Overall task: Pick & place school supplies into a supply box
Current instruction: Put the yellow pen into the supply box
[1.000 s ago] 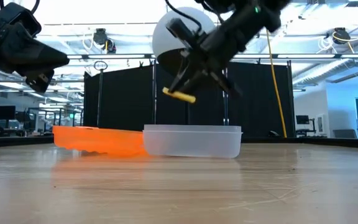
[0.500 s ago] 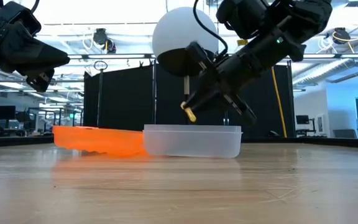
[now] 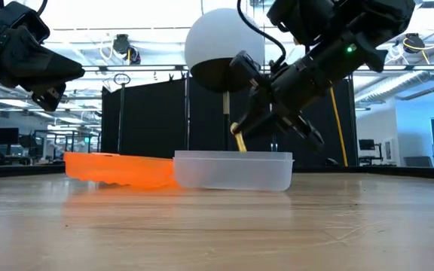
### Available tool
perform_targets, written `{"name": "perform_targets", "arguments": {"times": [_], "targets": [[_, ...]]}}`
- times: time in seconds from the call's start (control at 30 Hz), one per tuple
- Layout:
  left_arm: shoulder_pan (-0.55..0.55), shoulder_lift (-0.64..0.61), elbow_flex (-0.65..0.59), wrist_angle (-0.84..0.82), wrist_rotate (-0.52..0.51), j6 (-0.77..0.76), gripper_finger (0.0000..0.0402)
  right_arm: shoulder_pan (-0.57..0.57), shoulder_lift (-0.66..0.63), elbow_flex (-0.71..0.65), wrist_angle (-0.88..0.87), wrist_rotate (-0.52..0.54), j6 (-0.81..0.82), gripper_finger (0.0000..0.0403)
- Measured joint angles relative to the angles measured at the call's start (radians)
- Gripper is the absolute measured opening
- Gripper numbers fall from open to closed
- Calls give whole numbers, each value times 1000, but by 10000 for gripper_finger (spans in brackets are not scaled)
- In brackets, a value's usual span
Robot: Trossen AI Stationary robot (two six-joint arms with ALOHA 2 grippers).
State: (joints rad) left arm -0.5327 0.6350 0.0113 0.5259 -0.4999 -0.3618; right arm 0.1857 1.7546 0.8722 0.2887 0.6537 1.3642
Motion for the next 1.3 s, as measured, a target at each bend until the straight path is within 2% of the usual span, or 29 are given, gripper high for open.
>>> {"name": "perform_targets", "arguments": {"times": [0.4, 0.63, 0.97, 1.3], "targets": [[0, 0, 0, 1, 0, 8, 40, -3, 14, 0, -91, 26, 46, 28], [0, 0, 0, 2, -1, 8, 40, -10, 45, 0, -86, 14, 59, 31], [0, 0, 0, 2, -1, 7, 40, -16, 45, 1, -83, 0, -14, 57], [0, 0, 0, 2, 0, 5, 40, -16, 45, 1, -80, -1, -6, 81]]}}
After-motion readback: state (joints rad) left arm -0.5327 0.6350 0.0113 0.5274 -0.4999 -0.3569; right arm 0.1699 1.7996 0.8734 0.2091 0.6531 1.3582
